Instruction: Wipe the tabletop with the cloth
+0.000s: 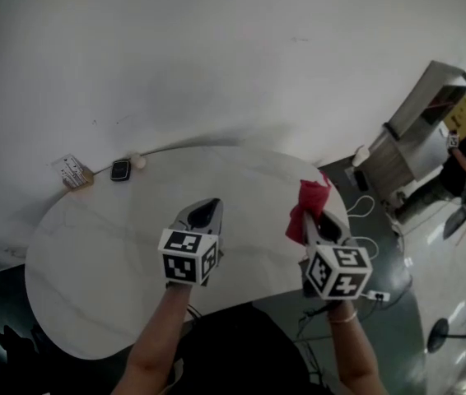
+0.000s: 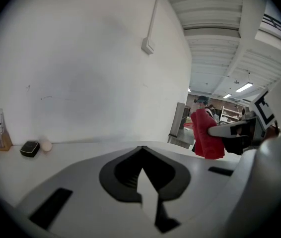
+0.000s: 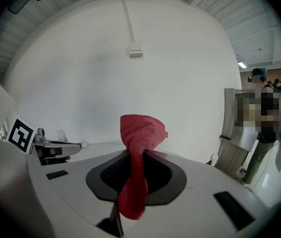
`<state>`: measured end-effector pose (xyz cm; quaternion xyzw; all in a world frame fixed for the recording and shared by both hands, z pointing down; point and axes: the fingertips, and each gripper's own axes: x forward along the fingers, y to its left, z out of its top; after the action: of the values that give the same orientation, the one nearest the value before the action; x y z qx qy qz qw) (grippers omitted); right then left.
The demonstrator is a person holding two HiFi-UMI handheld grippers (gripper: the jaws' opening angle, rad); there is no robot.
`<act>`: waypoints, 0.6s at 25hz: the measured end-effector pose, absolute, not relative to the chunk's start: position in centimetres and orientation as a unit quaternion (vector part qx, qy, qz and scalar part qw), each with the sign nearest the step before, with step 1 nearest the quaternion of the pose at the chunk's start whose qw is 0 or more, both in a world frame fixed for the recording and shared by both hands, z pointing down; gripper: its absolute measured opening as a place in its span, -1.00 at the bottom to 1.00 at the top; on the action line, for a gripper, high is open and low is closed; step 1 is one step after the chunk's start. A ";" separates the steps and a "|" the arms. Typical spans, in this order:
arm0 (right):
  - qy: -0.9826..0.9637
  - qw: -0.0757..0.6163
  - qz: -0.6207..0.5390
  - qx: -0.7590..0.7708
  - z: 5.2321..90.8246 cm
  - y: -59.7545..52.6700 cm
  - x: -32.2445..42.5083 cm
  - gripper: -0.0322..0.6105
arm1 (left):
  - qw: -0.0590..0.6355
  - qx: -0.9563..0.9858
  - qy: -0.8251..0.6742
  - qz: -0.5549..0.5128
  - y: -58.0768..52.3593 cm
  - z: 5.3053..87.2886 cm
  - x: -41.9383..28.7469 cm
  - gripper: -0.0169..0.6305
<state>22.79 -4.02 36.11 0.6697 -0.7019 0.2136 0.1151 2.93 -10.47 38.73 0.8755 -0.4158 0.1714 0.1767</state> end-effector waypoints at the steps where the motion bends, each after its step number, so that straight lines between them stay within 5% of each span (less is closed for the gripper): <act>1: -0.706 0.107 0.212 0.667 35.9 -4.0 22.2 -0.70 | 0.176 0.875 -0.419 0.169 -10.4 38.5 2.5 -0.94; 15: -0.758 0.056 0.190 0.622 34.9 -3.3 15.2 -0.70 | 0.174 0.856 -0.466 0.140 -8.7 37.5 -3.0 -0.94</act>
<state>15.21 -3.30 34.94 0.6216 -0.7579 0.1902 0.0562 -3.00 -8.67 37.49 0.8561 -0.4660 0.1398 0.1743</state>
